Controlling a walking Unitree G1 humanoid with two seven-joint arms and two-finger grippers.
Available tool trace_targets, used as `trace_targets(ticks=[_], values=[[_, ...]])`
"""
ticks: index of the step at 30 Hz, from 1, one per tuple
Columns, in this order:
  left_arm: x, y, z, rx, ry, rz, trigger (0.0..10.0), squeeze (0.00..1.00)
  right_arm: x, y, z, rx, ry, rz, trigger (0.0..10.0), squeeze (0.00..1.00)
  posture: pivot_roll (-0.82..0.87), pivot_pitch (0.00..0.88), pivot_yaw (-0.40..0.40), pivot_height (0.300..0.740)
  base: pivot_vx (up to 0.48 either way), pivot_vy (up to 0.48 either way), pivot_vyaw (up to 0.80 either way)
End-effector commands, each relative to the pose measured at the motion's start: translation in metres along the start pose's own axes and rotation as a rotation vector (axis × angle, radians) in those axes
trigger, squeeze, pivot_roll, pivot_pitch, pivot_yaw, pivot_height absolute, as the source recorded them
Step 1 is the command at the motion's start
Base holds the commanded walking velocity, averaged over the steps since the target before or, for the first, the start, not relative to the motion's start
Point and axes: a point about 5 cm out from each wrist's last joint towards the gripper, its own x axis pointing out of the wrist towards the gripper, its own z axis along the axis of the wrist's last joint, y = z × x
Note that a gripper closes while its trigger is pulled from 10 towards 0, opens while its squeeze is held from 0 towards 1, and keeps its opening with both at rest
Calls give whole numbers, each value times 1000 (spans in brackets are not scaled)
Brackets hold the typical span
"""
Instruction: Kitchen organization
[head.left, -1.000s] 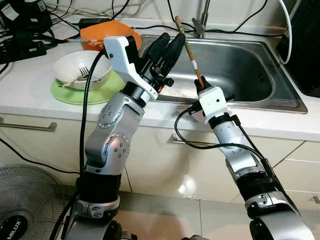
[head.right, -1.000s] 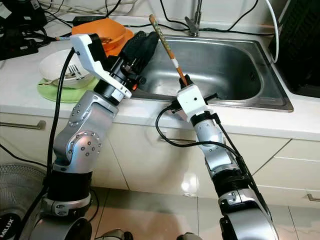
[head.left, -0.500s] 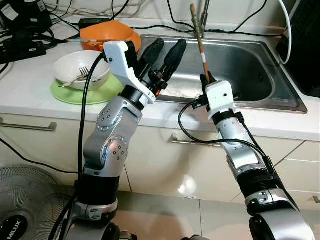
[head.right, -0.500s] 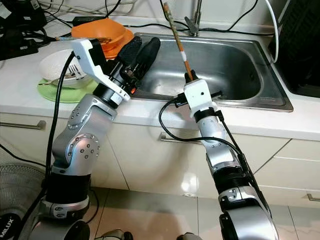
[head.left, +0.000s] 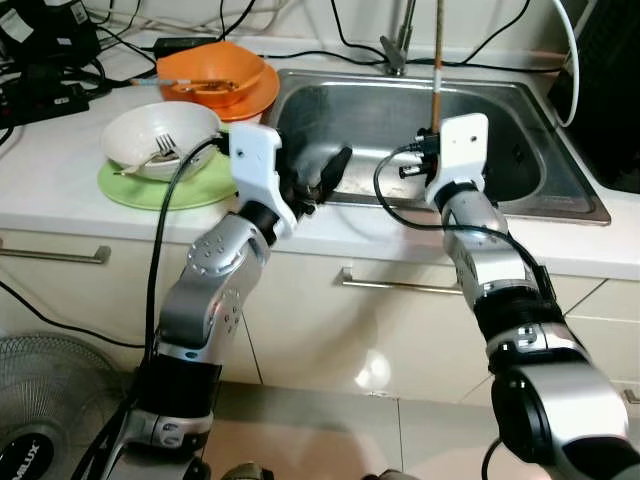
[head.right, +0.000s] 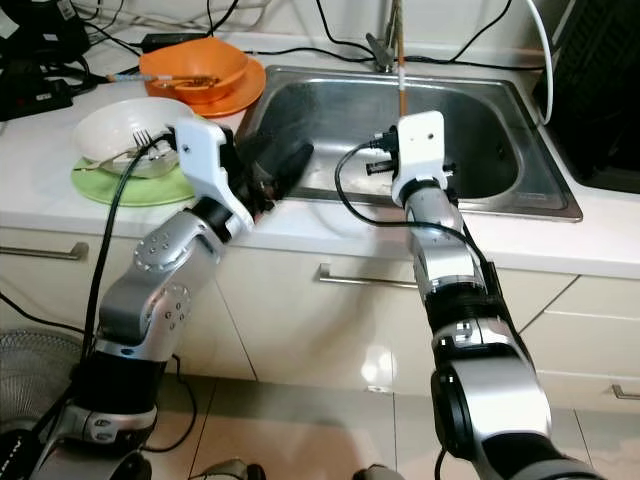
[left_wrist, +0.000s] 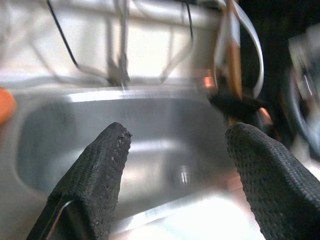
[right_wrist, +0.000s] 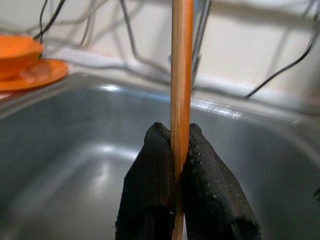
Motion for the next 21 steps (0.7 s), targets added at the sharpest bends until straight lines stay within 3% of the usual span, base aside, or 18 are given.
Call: trace_targets(ticks=[1, 4, 9, 15, 21], values=[[-2, -6, -13, 13, 74, -41, 10000, 0, 7, 2, 2, 42, 68, 29, 10000, 0, -29, 69, -7, 740, 0, 0, 0], [-3, -8, -16, 8, 89, -51, 10000, 0, 10, 6, 2, 61, 114, 58, 10000, 0, -33, 71, -5, 740, 0, 0, 0], [-5, -12, -18, 2, 103, -68, 10000, 0, 15, 21, -7, 134, 293, 96, 10000, 0, -34, 73, -6, 740, 0, 0, 0], [-8, -17, -17, -5, 101, -92, 10000, 0, 15, 26, -11, 207, 384, 79, 10000, 0, -34, 74, -11, 740, 0, 0, 0], [-9, -19, -19, -9, 111, -99, 10000, 0, 13, 28, -17, 184, 428, 100, 10000, 0, -30, 70, -11, 740, 0, 0, 0]])
